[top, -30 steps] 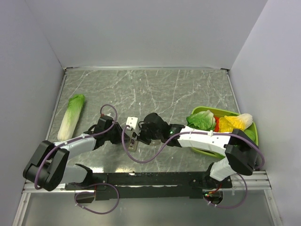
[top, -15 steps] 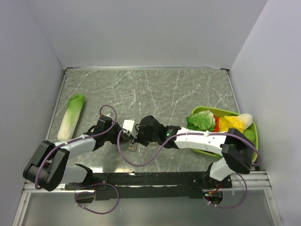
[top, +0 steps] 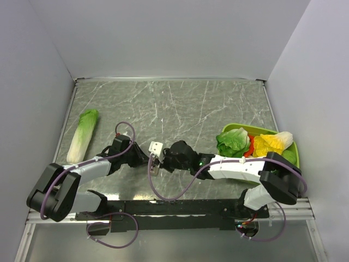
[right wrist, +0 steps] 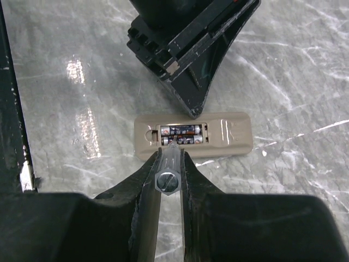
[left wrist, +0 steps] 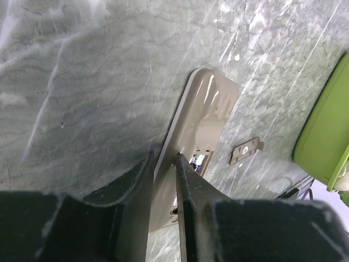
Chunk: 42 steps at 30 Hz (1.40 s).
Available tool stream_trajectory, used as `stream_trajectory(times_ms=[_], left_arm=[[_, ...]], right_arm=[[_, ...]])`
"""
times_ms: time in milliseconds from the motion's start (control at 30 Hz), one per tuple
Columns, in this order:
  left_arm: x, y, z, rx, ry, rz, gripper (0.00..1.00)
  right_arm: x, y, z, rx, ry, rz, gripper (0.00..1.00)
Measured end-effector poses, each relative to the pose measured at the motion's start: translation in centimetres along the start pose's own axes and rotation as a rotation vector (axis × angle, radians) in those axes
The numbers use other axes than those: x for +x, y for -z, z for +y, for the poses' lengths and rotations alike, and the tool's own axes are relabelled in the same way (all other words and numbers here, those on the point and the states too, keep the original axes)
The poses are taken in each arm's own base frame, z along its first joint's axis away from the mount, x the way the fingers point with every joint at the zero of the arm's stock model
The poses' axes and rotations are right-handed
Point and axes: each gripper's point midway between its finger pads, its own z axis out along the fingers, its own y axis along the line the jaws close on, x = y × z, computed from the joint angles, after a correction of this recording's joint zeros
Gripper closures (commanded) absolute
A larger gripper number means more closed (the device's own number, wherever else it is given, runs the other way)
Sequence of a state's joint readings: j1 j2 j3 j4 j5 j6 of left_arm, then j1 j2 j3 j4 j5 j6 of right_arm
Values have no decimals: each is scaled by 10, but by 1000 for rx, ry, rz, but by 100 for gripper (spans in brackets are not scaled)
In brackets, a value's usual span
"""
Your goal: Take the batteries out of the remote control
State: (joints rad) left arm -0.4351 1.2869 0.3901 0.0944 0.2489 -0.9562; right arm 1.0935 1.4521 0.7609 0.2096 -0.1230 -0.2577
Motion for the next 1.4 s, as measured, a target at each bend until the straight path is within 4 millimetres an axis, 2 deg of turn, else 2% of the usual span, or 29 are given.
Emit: stream_trajectory(times_ms=[300,700,1400], left_arm=[[0,0,0,1,8,-2,73],[0,0,1,0,11,-2,74],[-4,-6,-2,13,33,-13,75]], right_arm=[[0,-1,2,4,6,-67,100],[10,7,6,17,19,-155,100],[19,13,8,52,-10,-204,100]])
